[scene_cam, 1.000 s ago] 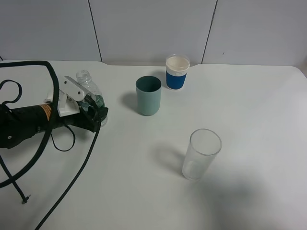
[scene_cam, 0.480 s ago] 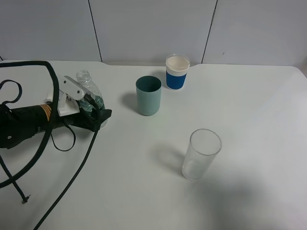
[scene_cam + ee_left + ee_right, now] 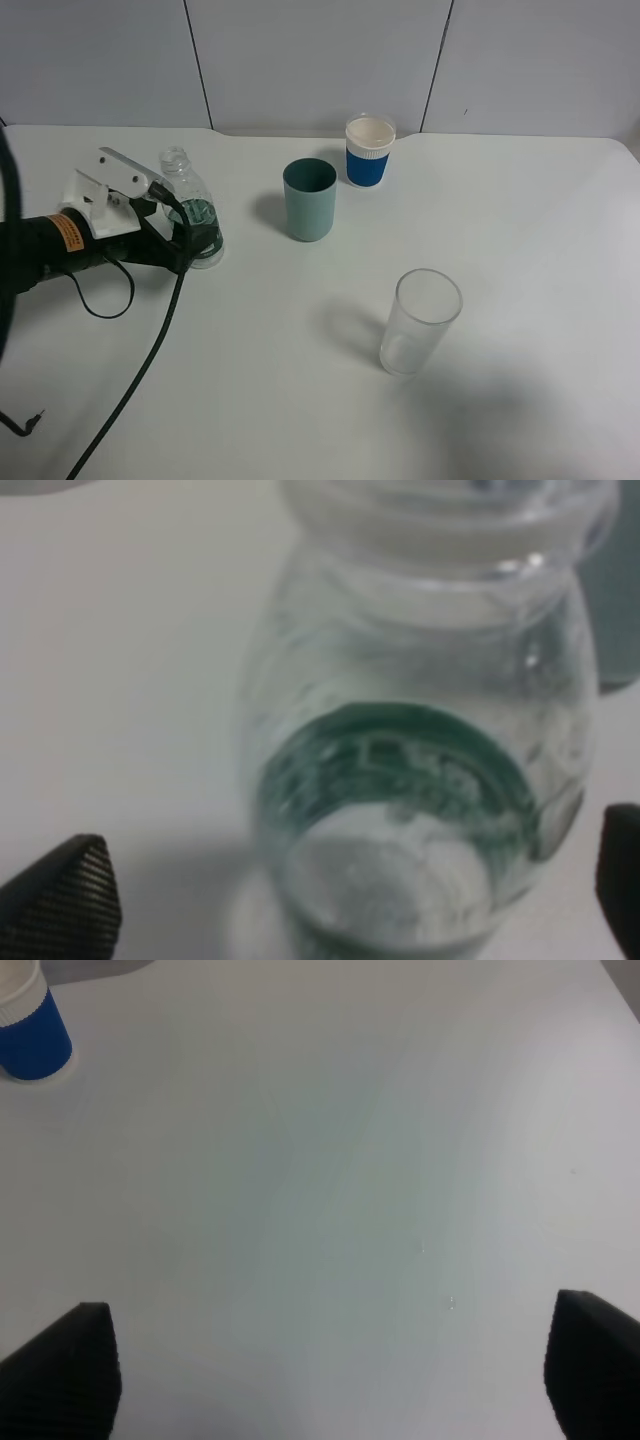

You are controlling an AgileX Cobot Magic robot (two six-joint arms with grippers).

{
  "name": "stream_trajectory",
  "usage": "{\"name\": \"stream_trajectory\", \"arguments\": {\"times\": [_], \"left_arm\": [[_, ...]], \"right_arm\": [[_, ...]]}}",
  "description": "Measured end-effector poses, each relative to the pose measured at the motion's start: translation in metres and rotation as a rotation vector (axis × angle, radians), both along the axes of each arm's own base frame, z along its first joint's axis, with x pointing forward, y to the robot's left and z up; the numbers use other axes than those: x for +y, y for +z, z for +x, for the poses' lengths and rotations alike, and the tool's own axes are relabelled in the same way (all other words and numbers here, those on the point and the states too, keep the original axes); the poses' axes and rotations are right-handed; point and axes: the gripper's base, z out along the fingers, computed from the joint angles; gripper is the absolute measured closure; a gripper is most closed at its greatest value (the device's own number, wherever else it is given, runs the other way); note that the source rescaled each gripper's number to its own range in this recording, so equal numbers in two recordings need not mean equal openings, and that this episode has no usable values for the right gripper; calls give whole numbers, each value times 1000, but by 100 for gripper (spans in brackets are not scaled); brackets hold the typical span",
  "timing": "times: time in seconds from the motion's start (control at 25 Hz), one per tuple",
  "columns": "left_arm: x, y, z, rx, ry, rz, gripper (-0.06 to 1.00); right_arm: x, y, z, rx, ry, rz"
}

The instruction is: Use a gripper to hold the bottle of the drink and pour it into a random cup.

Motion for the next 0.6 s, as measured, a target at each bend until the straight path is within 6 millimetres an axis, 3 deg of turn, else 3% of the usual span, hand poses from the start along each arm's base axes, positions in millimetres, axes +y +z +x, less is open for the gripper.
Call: {"name": "stream_trajectory", "arguments": {"times": [0.6], "left_arm": [[30,65,-40,20,278,-30,2]], "right_arm": [[0,0,0,0,0,0]]}}
